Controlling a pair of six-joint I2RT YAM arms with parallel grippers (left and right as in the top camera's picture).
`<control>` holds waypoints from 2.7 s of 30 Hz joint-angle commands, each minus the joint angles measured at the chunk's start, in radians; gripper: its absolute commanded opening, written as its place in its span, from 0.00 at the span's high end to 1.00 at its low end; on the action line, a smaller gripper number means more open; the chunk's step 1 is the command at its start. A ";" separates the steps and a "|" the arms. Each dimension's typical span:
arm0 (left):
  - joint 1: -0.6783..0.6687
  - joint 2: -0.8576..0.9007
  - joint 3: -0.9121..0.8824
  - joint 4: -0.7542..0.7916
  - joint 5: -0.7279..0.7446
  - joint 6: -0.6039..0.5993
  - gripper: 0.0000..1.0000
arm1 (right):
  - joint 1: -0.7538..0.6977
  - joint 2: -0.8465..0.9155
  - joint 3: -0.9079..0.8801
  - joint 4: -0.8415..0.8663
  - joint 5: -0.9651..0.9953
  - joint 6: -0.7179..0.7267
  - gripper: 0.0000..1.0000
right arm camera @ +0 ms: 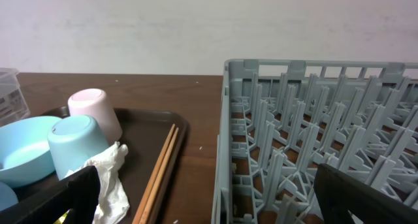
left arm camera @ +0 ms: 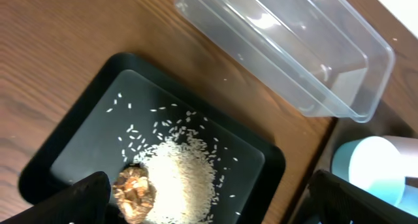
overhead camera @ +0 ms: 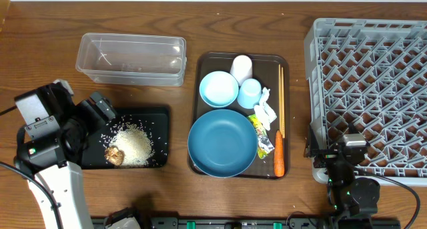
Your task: Sort waste into correct bins and load items into the dishwasher rack
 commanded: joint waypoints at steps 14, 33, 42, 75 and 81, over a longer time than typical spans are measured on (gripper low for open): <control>0.004 -0.003 0.033 -0.002 -0.036 0.011 0.02 | 0.009 -0.002 -0.001 0.240 -0.374 0.600 0.01; 0.004 -0.003 0.033 -0.002 -0.036 0.011 0.02 | 0.009 -0.001 0.039 0.326 -0.671 0.908 0.01; 0.004 -0.003 0.033 -0.002 -0.036 0.011 0.02 | 0.009 0.162 0.347 0.105 -0.588 0.687 0.01; 0.004 -0.003 0.033 -0.002 -0.036 0.011 0.02 | 0.525 1.215 1.184 -1.102 0.171 0.378 0.01; 0.004 -0.003 0.033 -0.002 -0.036 0.011 0.02 | 0.522 1.334 1.184 -1.116 0.175 0.378 0.01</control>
